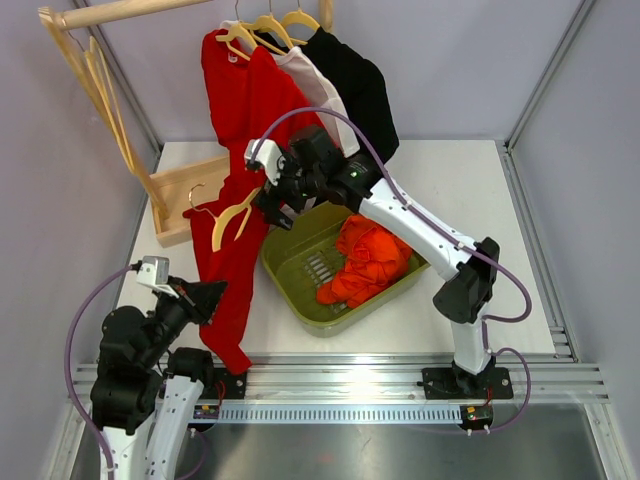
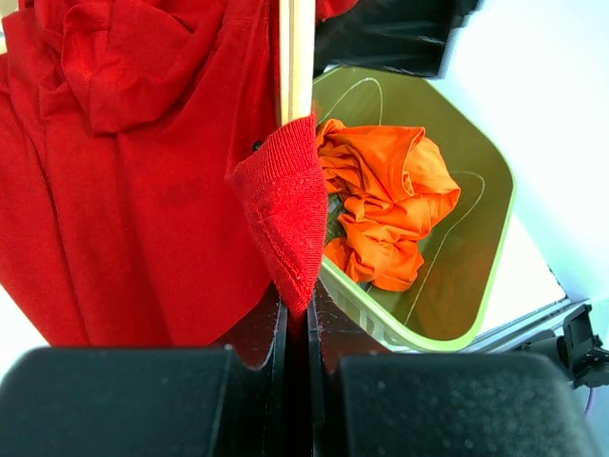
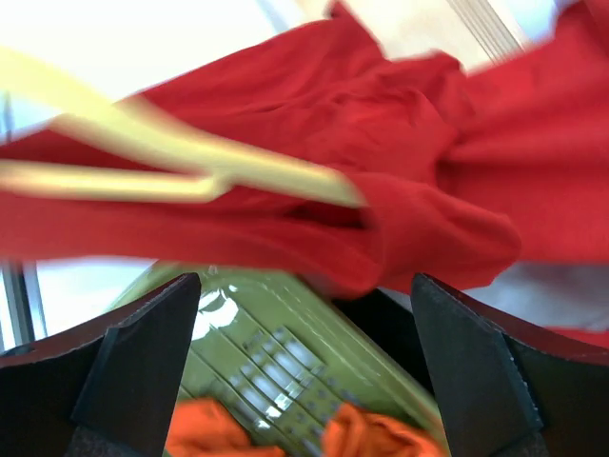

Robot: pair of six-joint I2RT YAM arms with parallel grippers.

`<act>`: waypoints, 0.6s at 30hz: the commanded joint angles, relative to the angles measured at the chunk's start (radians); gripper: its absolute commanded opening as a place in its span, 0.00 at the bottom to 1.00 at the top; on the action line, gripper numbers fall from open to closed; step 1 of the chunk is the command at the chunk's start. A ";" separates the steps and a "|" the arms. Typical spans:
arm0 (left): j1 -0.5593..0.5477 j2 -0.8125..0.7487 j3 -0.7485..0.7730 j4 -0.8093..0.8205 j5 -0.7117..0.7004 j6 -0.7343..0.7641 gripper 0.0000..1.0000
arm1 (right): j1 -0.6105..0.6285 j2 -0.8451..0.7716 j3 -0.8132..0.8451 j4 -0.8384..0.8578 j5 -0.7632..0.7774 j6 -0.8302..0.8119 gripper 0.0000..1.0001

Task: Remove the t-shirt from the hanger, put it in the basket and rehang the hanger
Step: Remove the tshirt from the hanger

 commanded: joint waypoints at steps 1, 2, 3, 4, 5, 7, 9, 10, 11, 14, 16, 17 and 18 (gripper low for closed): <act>0.004 0.000 0.045 0.053 0.033 0.028 0.00 | -0.005 -0.080 0.100 -0.143 -0.178 -0.272 0.99; 0.004 0.000 0.045 0.050 0.038 0.034 0.00 | -0.006 -0.085 0.099 -0.154 -0.185 -0.302 0.99; 0.003 0.004 0.046 0.044 0.044 0.043 0.00 | -0.008 -0.091 0.099 -0.171 -0.202 -0.374 0.99; 0.003 0.010 0.049 0.039 0.059 0.051 0.00 | -0.009 -0.094 0.106 -0.219 -0.259 -0.416 1.00; 0.004 0.020 0.051 0.036 0.067 0.063 0.00 | -0.009 -0.094 0.113 -0.238 -0.286 -0.443 0.99; 0.003 0.024 0.057 0.033 0.098 0.077 0.00 | -0.009 -0.085 0.145 -0.319 -0.398 -0.551 0.99; 0.003 0.036 0.060 0.036 0.119 0.097 0.00 | -0.011 -0.071 0.178 -0.342 -0.478 -0.598 0.99; 0.004 0.043 0.065 0.038 0.148 0.103 0.00 | -0.009 -0.050 0.192 -0.355 -0.495 -0.608 1.00; 0.003 0.047 0.068 0.041 0.164 0.112 0.00 | -0.009 -0.039 0.206 -0.358 -0.511 -0.617 0.99; 0.004 0.063 0.082 0.043 0.213 0.128 0.00 | -0.009 0.004 0.263 -0.344 -0.544 -0.616 1.00; 0.003 0.069 0.088 0.041 0.242 0.131 0.00 | -0.009 0.030 0.301 -0.338 -0.563 -0.612 0.98; 0.003 0.069 0.091 0.041 0.251 0.136 0.00 | -0.011 0.038 0.309 -0.338 -0.567 -0.612 0.98; 0.004 0.066 0.092 0.039 0.254 0.137 0.00 | -0.009 0.044 0.318 -0.343 -0.575 -0.615 0.97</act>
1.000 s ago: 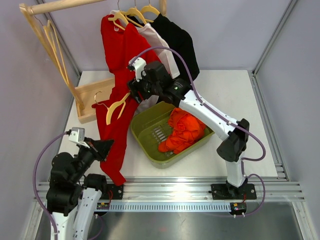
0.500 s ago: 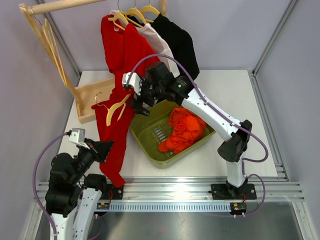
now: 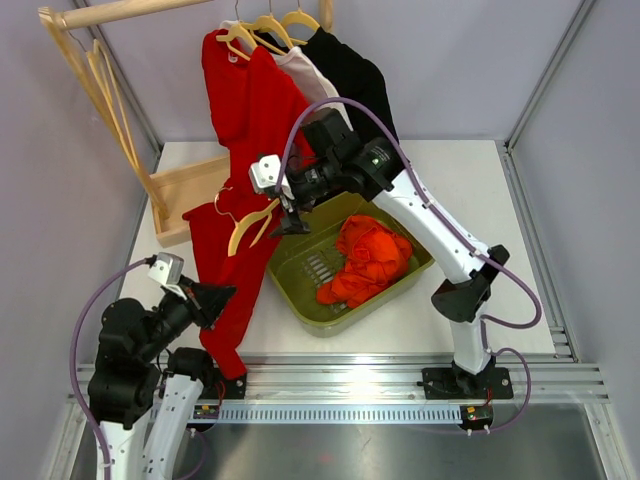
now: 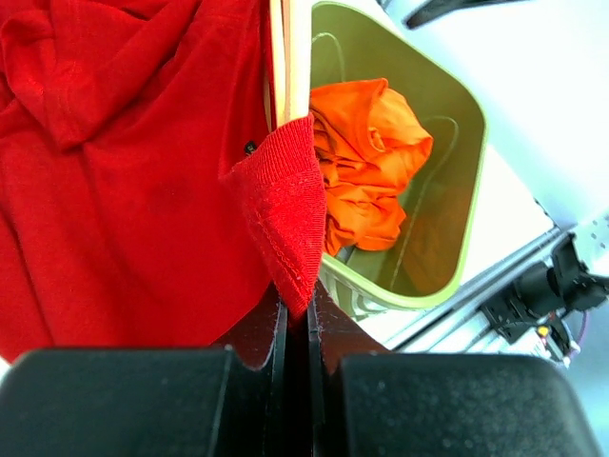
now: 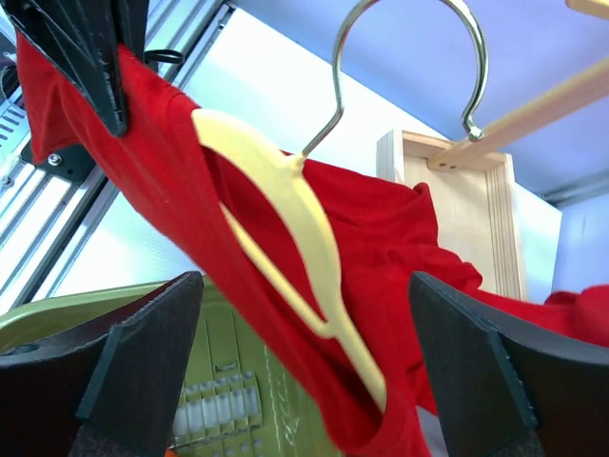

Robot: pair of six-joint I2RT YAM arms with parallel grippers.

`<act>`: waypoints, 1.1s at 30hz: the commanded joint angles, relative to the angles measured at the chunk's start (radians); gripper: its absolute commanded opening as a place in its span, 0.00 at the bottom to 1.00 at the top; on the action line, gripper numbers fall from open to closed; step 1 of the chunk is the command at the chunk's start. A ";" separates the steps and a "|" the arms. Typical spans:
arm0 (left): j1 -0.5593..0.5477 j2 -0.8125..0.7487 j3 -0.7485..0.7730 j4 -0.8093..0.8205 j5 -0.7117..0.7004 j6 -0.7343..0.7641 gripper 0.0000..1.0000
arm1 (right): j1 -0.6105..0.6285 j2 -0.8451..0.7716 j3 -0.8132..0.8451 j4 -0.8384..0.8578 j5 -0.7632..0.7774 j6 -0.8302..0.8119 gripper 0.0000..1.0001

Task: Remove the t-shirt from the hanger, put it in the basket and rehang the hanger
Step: Remove the tshirt from the hanger

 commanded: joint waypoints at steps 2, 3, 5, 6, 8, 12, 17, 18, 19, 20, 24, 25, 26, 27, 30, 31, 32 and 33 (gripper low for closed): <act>0.002 0.003 0.061 0.062 0.110 0.036 0.00 | -0.006 0.049 0.048 -0.035 -0.077 -0.067 0.94; 0.002 0.000 0.065 0.059 0.114 0.045 0.00 | -0.006 0.052 0.045 -0.065 -0.079 -0.099 0.93; 0.004 -0.009 0.075 0.051 0.119 0.074 0.00 | -0.006 0.064 0.047 -0.104 -0.076 -0.135 0.85; 0.004 -0.009 0.090 0.037 0.116 0.090 0.00 | -0.006 0.069 0.050 -0.140 -0.070 -0.168 0.82; 0.002 -0.002 0.110 0.016 0.113 0.126 0.00 | -0.007 0.081 0.059 -0.174 -0.065 -0.195 0.72; 0.002 0.017 0.142 -0.003 0.110 0.166 0.00 | -0.006 0.104 0.091 -0.234 -0.065 -0.242 0.52; 0.002 0.025 0.154 -0.020 0.096 0.185 0.00 | -0.006 0.101 0.093 -0.250 -0.068 -0.277 0.24; 0.002 0.023 0.154 -0.021 0.088 0.186 0.00 | -0.006 0.098 0.091 -0.256 -0.068 -0.282 0.19; 0.002 0.021 0.156 -0.023 0.087 0.188 0.00 | -0.006 0.095 0.088 -0.256 -0.068 -0.287 0.15; 0.002 0.023 0.156 -0.024 0.087 0.188 0.00 | -0.007 0.092 0.087 -0.257 -0.065 -0.293 0.11; 0.002 0.023 0.151 -0.015 0.088 0.183 0.00 | -0.007 0.064 0.041 -0.225 -0.062 -0.298 0.00; 0.002 0.025 0.150 -0.012 0.094 0.182 0.00 | -0.009 0.058 0.033 -0.219 -0.063 -0.298 0.00; 0.002 0.025 0.150 -0.003 0.098 0.180 0.01 | -0.009 0.058 0.030 -0.214 -0.068 -0.288 0.00; 0.002 0.026 0.153 0.000 0.098 0.180 0.08 | -0.009 0.056 0.031 -0.219 -0.074 -0.288 0.00; 0.002 0.034 0.185 0.003 0.099 0.189 0.56 | -0.010 0.061 0.045 -0.239 -0.080 -0.285 0.00; 0.002 0.038 0.196 0.005 0.104 0.200 0.73 | -0.010 0.064 0.050 -0.246 -0.080 -0.287 0.00; 0.002 0.050 0.206 0.008 0.110 0.208 0.78 | -0.010 0.067 0.059 -0.265 -0.080 -0.290 0.00; 0.002 0.055 0.228 0.011 0.119 0.211 0.83 | -0.010 0.073 0.065 -0.271 -0.080 -0.291 0.00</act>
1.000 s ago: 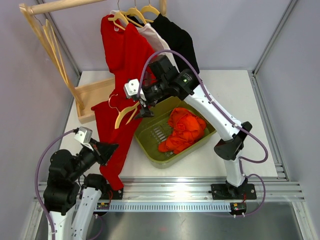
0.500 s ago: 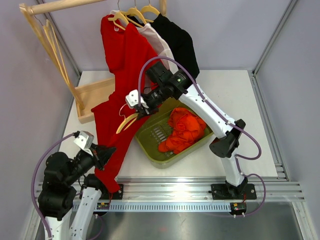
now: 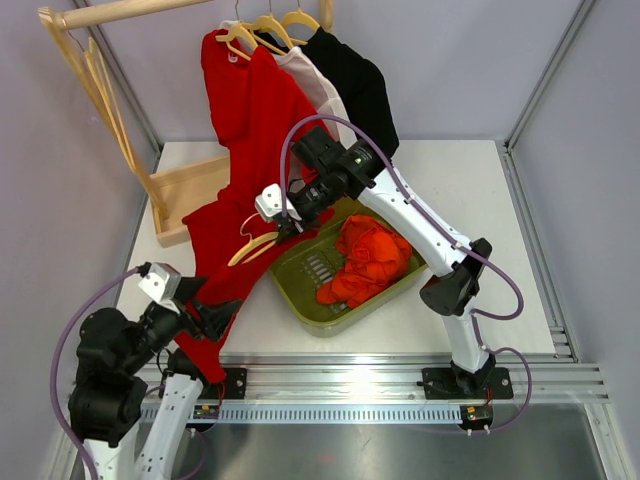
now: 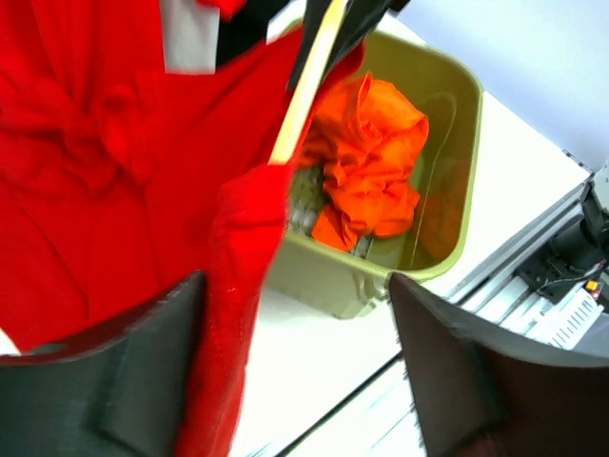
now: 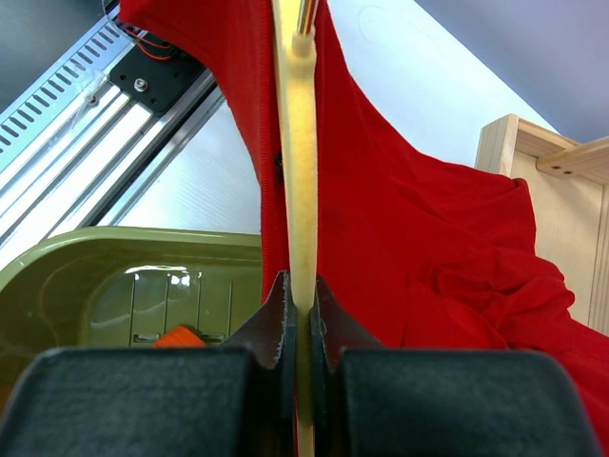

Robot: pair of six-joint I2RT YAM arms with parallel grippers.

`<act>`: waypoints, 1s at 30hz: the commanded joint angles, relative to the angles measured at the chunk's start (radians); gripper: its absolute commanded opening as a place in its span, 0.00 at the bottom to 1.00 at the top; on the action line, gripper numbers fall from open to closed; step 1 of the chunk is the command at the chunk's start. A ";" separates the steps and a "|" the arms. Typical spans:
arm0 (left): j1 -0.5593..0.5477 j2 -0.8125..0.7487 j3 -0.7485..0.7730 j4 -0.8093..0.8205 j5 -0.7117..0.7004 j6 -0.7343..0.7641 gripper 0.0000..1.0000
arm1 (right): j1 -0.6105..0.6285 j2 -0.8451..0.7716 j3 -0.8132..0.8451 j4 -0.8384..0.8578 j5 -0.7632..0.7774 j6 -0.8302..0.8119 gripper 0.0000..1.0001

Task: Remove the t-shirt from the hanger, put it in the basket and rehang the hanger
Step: Remove the tshirt from the hanger

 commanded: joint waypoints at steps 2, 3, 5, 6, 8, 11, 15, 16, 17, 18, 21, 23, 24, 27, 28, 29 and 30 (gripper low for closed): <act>-0.004 0.052 0.093 0.130 0.084 -0.004 0.90 | -0.004 -0.018 0.043 0.016 0.004 0.019 0.00; -0.005 0.064 0.096 0.145 0.101 -0.004 0.91 | -0.004 -0.013 0.045 0.010 0.002 0.016 0.00; -0.005 0.089 0.108 0.183 0.110 -0.004 0.91 | -0.004 -0.010 0.054 -0.004 -0.005 0.008 0.00; -0.005 0.119 0.113 0.200 0.117 -0.001 0.91 | -0.004 -0.007 0.056 -0.010 -0.010 0.007 0.00; -0.005 0.153 0.124 0.248 0.129 0.008 0.91 | -0.004 -0.005 0.060 -0.018 -0.016 0.002 0.00; -0.005 0.221 0.134 0.291 0.156 0.042 0.91 | -0.004 -0.005 0.056 -0.022 -0.021 -0.001 0.00; -0.005 0.307 0.139 0.300 0.227 0.099 0.82 | -0.004 -0.015 0.045 -0.025 -0.030 -0.002 0.00; -0.005 0.327 0.134 0.303 0.239 0.146 0.79 | -0.002 -0.018 0.042 -0.025 -0.031 -0.004 0.00; -0.005 0.334 0.128 0.309 0.244 0.154 0.78 | -0.004 -0.019 0.034 -0.022 -0.034 -0.004 0.00; -0.005 0.339 0.125 0.314 0.262 0.163 0.76 | -0.004 -0.022 0.033 -0.021 -0.034 -0.004 0.00; -0.005 0.351 0.115 0.337 0.267 0.192 0.70 | -0.004 -0.021 0.030 -0.018 -0.037 -0.002 0.00; -0.005 0.359 0.110 0.349 0.269 0.196 0.66 | -0.004 -0.021 0.030 -0.016 -0.040 -0.002 0.00; -0.005 0.368 0.105 0.351 0.281 0.208 0.63 | -0.004 -0.019 0.030 -0.016 -0.042 -0.002 0.00; -0.005 0.396 0.101 0.337 0.302 0.217 0.52 | -0.004 -0.018 0.033 -0.016 -0.044 0.001 0.00; -0.005 0.403 0.099 0.319 0.305 0.232 0.51 | -0.004 -0.016 0.033 -0.018 -0.042 -0.001 0.00; -0.005 0.410 0.099 0.312 0.304 0.238 0.51 | -0.002 -0.015 0.033 -0.018 -0.041 0.001 0.00; -0.005 0.419 0.099 0.296 0.304 0.252 0.51 | -0.004 -0.015 0.033 -0.019 -0.042 0.001 0.00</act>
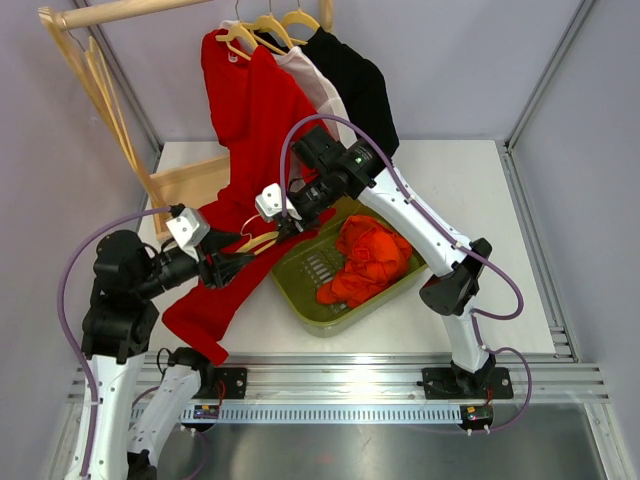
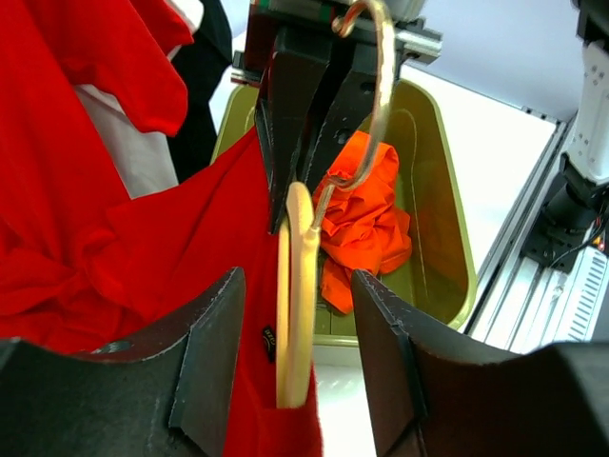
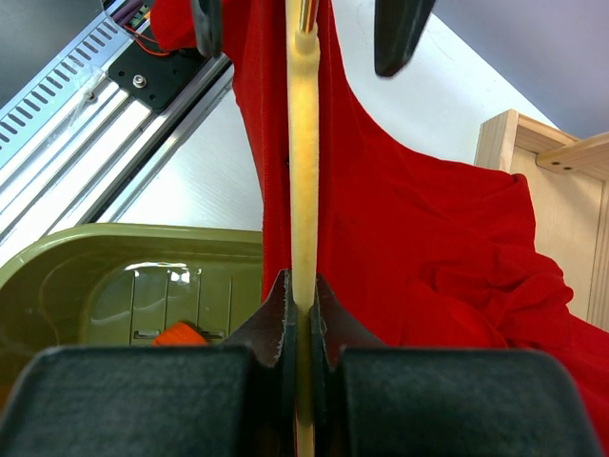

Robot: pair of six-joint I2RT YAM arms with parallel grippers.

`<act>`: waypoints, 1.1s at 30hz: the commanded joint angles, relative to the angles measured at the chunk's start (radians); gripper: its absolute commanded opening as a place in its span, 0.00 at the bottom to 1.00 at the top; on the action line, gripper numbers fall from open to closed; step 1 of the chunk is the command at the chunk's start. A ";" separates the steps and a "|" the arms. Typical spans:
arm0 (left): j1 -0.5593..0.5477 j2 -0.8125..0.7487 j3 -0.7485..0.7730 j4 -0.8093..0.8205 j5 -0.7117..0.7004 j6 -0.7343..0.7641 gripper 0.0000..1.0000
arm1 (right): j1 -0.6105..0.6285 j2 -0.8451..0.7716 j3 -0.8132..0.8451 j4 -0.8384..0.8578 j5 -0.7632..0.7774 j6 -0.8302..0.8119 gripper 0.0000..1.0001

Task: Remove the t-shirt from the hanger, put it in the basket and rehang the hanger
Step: Remove the tshirt from the hanger

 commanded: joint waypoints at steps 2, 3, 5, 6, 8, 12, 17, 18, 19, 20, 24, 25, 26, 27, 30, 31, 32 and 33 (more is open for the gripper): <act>-0.002 0.036 -0.004 -0.001 0.033 0.072 0.51 | -0.004 -0.015 0.026 -0.013 -0.044 0.000 0.00; -0.002 0.041 -0.004 -0.011 0.029 0.087 0.51 | -0.002 -0.012 0.026 -0.016 -0.044 0.000 0.00; -0.002 0.047 -0.001 -0.021 0.020 0.104 0.51 | -0.004 -0.010 0.030 -0.016 -0.045 0.000 0.00; -0.002 0.058 0.001 -0.025 0.018 0.113 0.50 | -0.004 -0.009 0.032 -0.016 -0.045 0.000 0.00; -0.005 0.068 0.002 -0.024 0.015 0.115 0.47 | -0.004 -0.006 0.035 -0.018 -0.050 0.000 0.00; -0.011 0.088 0.005 -0.016 0.018 0.115 0.38 | -0.004 -0.004 0.038 -0.021 -0.052 0.000 0.00; -0.014 0.098 0.004 0.005 0.038 0.096 0.15 | -0.004 -0.003 0.033 -0.021 -0.049 0.001 0.00; -0.015 0.099 0.004 0.008 0.039 0.096 0.11 | -0.004 -0.001 0.033 -0.021 -0.050 0.006 0.00; -0.015 0.098 0.005 0.009 0.042 0.095 0.03 | -0.004 0.000 0.033 -0.019 -0.050 0.007 0.00; -0.015 0.101 0.005 0.010 0.052 0.093 0.00 | -0.004 0.000 0.033 -0.018 -0.050 0.009 0.00; -0.017 0.098 0.005 0.016 0.047 0.082 0.00 | -0.004 -0.001 0.026 0.013 -0.053 0.068 0.00; -0.015 0.093 0.004 0.015 0.036 0.082 0.00 | -0.002 -0.004 0.023 0.040 -0.055 0.087 0.02; -0.015 0.092 0.004 0.016 0.011 0.078 0.00 | -0.004 -0.007 0.017 0.059 -0.052 0.110 0.03; -0.015 0.079 0.002 0.019 -0.005 0.076 0.00 | -0.007 -0.009 0.006 0.077 -0.052 0.154 0.06; -0.015 0.055 -0.004 0.025 -0.062 0.069 0.00 | -0.022 -0.027 -0.029 0.183 -0.044 0.289 0.19; -0.015 0.049 -0.005 0.024 -0.074 0.067 0.00 | -0.030 -0.039 -0.042 0.253 -0.045 0.330 0.25; -0.015 0.043 -0.007 0.024 -0.104 0.066 0.00 | -0.039 -0.046 -0.054 0.293 -0.049 0.373 0.27; -0.015 0.036 -0.007 0.021 -0.121 0.070 0.00 | -0.051 -0.053 -0.077 0.329 -0.053 0.453 0.37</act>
